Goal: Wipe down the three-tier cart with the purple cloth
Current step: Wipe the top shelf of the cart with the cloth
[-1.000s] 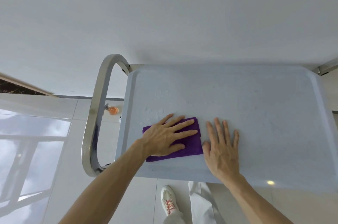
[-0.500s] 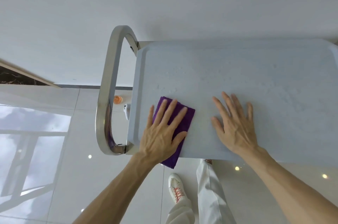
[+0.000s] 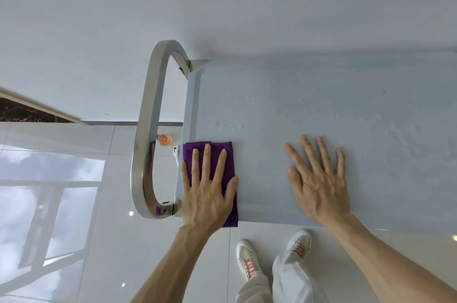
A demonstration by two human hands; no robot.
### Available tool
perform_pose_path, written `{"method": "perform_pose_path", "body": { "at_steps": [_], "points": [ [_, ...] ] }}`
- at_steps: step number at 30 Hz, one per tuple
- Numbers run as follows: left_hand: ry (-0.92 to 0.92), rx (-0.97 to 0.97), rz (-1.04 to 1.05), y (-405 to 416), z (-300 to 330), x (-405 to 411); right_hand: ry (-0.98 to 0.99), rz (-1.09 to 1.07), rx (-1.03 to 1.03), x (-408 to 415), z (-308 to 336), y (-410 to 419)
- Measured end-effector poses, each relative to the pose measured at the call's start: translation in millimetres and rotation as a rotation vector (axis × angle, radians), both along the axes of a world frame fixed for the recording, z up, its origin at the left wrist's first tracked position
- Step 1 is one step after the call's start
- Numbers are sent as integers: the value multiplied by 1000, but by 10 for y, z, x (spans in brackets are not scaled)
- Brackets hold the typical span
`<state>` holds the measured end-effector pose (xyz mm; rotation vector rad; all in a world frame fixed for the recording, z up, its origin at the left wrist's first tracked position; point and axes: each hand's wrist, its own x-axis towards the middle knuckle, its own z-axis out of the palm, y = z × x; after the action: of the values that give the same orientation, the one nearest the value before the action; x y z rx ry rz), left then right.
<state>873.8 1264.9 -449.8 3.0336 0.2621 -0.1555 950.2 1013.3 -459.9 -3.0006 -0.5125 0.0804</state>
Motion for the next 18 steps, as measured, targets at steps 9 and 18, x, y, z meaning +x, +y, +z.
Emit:
{"method": "perform_pose_path", "body": {
  "at_steps": [9, 18],
  "points": [
    [-24, 16, 0, 83, -80, 962, -19, -17, 8, 69, -2, 44],
    [15, -9, -28, -19, -62, 92, -23, -42, 30, 83, 23, 54]
  ]
}}
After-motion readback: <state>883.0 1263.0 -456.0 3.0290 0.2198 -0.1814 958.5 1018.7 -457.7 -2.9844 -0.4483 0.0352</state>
